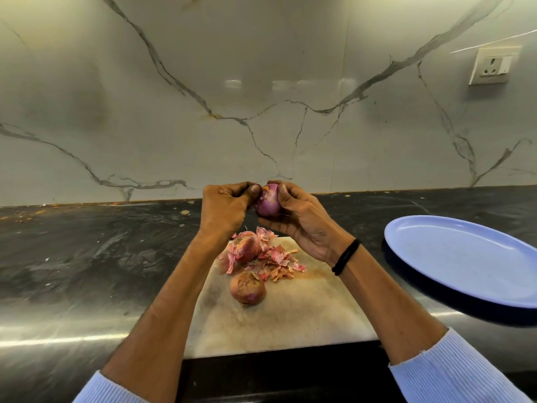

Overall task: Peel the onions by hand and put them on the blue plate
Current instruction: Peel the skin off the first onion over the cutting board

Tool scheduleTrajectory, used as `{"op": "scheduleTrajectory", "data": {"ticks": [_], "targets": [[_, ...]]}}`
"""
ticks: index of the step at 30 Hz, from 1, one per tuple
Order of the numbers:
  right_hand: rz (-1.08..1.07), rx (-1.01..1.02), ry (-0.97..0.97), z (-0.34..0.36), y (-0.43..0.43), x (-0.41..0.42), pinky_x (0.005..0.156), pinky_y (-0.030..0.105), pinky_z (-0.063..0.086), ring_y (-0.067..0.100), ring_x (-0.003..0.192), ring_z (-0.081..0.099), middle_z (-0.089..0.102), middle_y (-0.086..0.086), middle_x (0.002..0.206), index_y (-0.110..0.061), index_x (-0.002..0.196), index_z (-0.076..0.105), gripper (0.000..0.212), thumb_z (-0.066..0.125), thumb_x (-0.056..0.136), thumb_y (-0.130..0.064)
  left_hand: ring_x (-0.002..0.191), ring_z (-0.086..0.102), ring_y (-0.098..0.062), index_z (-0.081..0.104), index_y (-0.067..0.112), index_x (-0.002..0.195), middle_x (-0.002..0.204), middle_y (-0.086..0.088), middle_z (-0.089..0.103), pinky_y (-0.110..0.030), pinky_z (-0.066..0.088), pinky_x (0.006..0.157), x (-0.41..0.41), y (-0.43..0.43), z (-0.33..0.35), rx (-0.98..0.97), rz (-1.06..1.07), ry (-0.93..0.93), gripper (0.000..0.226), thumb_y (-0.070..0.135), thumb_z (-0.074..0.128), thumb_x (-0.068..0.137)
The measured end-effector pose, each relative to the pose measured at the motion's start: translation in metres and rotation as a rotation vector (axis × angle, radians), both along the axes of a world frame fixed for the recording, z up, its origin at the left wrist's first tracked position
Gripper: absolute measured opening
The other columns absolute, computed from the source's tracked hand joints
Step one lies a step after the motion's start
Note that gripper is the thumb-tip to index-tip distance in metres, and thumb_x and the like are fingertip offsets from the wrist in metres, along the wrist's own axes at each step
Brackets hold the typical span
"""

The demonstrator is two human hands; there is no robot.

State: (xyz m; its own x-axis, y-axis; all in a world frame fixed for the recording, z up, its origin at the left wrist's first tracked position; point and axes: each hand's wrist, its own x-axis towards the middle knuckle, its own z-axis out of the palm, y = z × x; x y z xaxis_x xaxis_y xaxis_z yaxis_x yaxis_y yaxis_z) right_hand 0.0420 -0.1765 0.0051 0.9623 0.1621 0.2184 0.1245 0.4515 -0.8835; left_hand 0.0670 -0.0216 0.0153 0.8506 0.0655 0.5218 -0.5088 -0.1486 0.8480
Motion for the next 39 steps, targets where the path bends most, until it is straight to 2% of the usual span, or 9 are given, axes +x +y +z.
{"op": "scheduleTrajectory", "data": {"ticks": [3, 6, 12, 17, 20, 22, 25, 28, 39], "targets": [[-0.05, -0.071, -0.051, -0.003, 0.004, 0.0, 0.09, 0.048, 0.058, 0.035, 0.108, 0.067, 0.061, 0.017, 0.123, -0.006, 0.129, 0.052, 0.035, 0.06, 0.096, -0.014, 0.068, 0.069, 0.001, 0.079, 0.014, 0.092, 0.071, 0.012, 0.071, -0.019, 0.06, 0.068, -0.004, -0.004, 0.0, 0.038, 0.102, 0.014, 0.008, 0.011, 0.072, 0.09], [-0.217, -0.272, -0.188, -0.007, 0.007, 0.002, 0.085, 0.04, 0.06, 0.031, 0.107, 0.067, 0.061, 0.016, 0.116, -0.011, 0.124, 0.05, 0.036, 0.066, 0.092, -0.007, 0.062, 0.068, -0.01, 0.072, 0.031, 0.068, 0.067, 0.002, 0.073, -0.032, 0.06, 0.064, -0.006, -0.007, -0.003, 0.121, 0.222, 0.03, 0.027, 0.016, 0.074, 0.09], [-0.48, -0.644, -0.479, -0.013, 0.012, 0.008, 0.087, 0.018, 0.053, 0.013, 0.105, 0.062, 0.059, 0.002, 0.119, -0.016, 0.121, 0.049, 0.044, 0.076, 0.087, -0.011, 0.045, 0.056, -0.011, 0.074, 0.008, 0.067, 0.058, -0.003, 0.068, -0.026, 0.051, 0.048, -0.016, -0.015, -0.005, 0.16, 0.348, 0.036, 0.023, 0.016, 0.072, 0.088], [-0.605, -0.843, -0.761, -0.017, 0.011, 0.008, 0.082, 0.028, 0.057, 0.02, 0.1, 0.058, 0.057, 0.007, 0.117, -0.006, 0.117, 0.051, 0.042, 0.074, 0.082, 0.0, 0.058, 0.053, -0.021, 0.067, -0.001, 0.081, 0.067, -0.013, 0.06, -0.029, 0.043, 0.05, -0.014, -0.011, 0.002, -0.379, 0.122, 0.56, 0.015, 0.002, 0.053, 0.086], [-0.593, -0.846, -0.774, -0.018, 0.013, 0.009, 0.085, 0.029, 0.057, 0.02, 0.104, 0.057, 0.056, 0.007, 0.119, -0.007, 0.118, 0.051, 0.044, 0.072, 0.081, 0.003, 0.05, 0.049, -0.014, 0.062, 0.006, 0.083, 0.066, -0.009, 0.058, -0.022, 0.04, 0.041, -0.011, -0.004, 0.002, -0.508, -0.134, 0.752, 0.021, 0.0, 0.042, 0.084], [-0.575, -0.77, -0.693, -0.016, 0.012, 0.008, 0.086, 0.024, 0.056, 0.016, 0.106, 0.059, 0.057, 0.002, 0.12, -0.012, 0.119, 0.051, 0.045, 0.073, 0.082, 0.002, 0.053, 0.051, -0.015, 0.064, 0.005, 0.081, 0.067, -0.011, 0.06, -0.024, 0.041, 0.043, -0.011, -0.004, 0.002, -0.486, -0.136, 0.685, 0.021, -0.001, 0.046, 0.089], [-0.534, -0.66, -0.589, -0.012, 0.007, 0.008, 0.089, 0.015, 0.051, 0.008, 0.111, 0.058, 0.057, -0.002, 0.122, -0.015, 0.122, 0.05, 0.046, 0.074, 0.085, -0.001, 0.065, 0.055, -0.016, 0.071, 0.015, 0.081, 0.076, -0.014, 0.068, -0.033, 0.047, 0.058, -0.014, -0.004, 0.002, -0.051, 0.05, 0.321, 0.021, 0.015, 0.06, 0.099], [-0.511, -0.634, -0.56, -0.012, 0.005, 0.009, 0.092, 0.016, 0.05, 0.011, 0.114, 0.058, 0.056, -0.006, 0.122, -0.015, 0.126, 0.048, 0.048, 0.073, 0.087, -0.004, 0.081, 0.06, -0.016, 0.067, 0.015, 0.102, 0.092, -0.009, 0.068, -0.035, 0.052, 0.073, -0.013, -0.007, -0.002, 0.155, 0.005, 0.23, 0.022, 0.029, 0.05, 0.104], [-0.485, -0.636, -0.557, -0.013, 0.006, 0.01, 0.094, 0.021, 0.052, 0.015, 0.115, 0.058, 0.056, -0.002, 0.123, -0.017, 0.125, 0.047, 0.049, 0.074, 0.087, -0.004, 0.058, 0.046, -0.004, 0.064, 0.016, 0.088, 0.065, 0.007, 0.056, -0.02, 0.037, 0.057, -0.013, -0.011, 0.002, -0.098, -0.222, 0.314, 0.029, 0.03, 0.046, 0.105]]}}
